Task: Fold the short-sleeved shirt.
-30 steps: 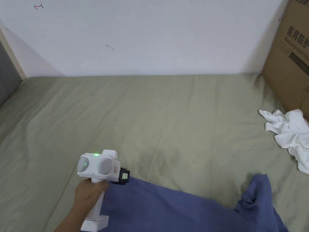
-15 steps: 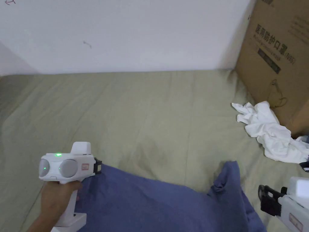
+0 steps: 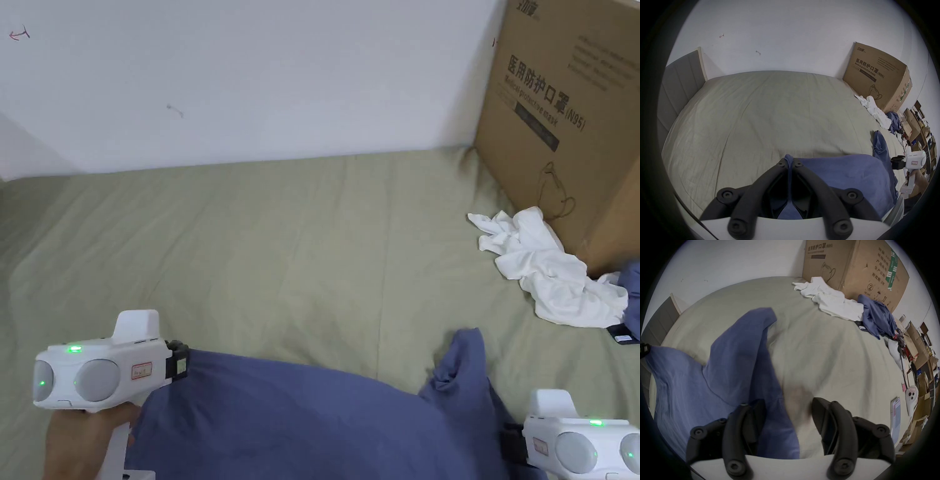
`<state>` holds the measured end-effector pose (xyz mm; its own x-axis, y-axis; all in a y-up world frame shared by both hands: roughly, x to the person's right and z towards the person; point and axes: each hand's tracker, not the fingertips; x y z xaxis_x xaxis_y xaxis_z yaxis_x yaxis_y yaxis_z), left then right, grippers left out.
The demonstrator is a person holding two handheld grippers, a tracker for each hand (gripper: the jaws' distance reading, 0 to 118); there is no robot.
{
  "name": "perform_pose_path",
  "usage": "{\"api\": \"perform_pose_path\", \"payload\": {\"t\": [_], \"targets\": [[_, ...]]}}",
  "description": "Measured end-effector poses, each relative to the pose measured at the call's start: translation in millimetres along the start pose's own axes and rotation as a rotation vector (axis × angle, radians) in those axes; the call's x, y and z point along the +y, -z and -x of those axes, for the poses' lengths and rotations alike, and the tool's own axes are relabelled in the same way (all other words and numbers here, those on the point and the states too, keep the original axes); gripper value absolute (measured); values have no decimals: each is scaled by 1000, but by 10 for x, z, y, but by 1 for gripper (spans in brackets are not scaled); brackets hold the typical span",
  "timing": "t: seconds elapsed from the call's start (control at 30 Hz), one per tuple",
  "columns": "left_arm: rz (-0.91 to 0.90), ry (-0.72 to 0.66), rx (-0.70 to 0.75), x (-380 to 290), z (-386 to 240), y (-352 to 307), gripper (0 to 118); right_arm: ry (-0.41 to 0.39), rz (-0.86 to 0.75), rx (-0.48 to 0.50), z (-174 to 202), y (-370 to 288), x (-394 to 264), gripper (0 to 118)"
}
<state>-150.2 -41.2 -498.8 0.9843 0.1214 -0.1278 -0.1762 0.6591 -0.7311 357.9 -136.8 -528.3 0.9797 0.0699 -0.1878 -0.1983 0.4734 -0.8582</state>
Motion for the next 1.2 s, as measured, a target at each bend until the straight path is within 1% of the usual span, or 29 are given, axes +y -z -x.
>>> {"api": "perform_pose_path", "payload": {"t": [0.03, 0.1, 0.13, 0.17, 0.2, 0.23, 0.27, 0.3, 0.4, 0.53, 0.6, 0.7, 0.77, 0.9, 1.03, 1.13, 1.2], "targets": [[0, -3, 1, -15, 0, -4, 1, -16, -6, -5, 29, -68, 5, 54], [0, -8, 1, -39, 6, 5, 1, -48, -8, -15, 117, -91, -26, 41], [0, -10, 2, -57, 2, 0, 1, -39, -2, -8, 159, -115, -32, 31], [0, -12, 4, -72, -1, -10, 1, -27, 0, 4, 83, -107, 19, 8], [-1, -13, 3, -87, 1, -26, 1, -47, -4, -8, 99, -139, 36, 3], [-1, -15, 2, -104, 4, -35, 1, -78, -15, -33, 128, -177, 43, 3], [-4, -16, 4, -119, 4, -58, 1, -83, -20, -26, 161, -226, 48, 3], [-7, -18, 5, -130, 7, -88, 1, -83, -31, -28, 99, -236, 72, 3], [-26, -34, 7, -156, 21, -210, 1, -61, -90, -28, 74, -469, 108, 3], [-58, -58, 8, -169, 74, -420, 1, -68, -181, -40, -28, -845, 185, 3], [-81, -73, 7, -162, 115, -553, 1, -29, -247, -31, -151, -1005, 242, 3], [-131, -88, 10, -121, 174, -807, 1, 8, -339, -8, -334, -1317, 329, 3], [-181, -96, 21, -63, 218, -1003, 1, 35, -411, 41, -420, -1570, 411, 3], [-281, -93, 41, 161, 280, -1465, 1, 31, -575, 86, -458, -2042, 641, 2], [-385, -78, 77, 539, 360, -1961, 1, 53, -733, 131, -388, -2504, 991, 2], [-466, -62, 120, 862, 419, -2326, 1, 48, -826, 139, -310, -2788, 1302, 2], [-518, -60, 131, 1090, 440, -2576, 1, 60, -891, 146, -278, -2979, 1522, 2]]}}
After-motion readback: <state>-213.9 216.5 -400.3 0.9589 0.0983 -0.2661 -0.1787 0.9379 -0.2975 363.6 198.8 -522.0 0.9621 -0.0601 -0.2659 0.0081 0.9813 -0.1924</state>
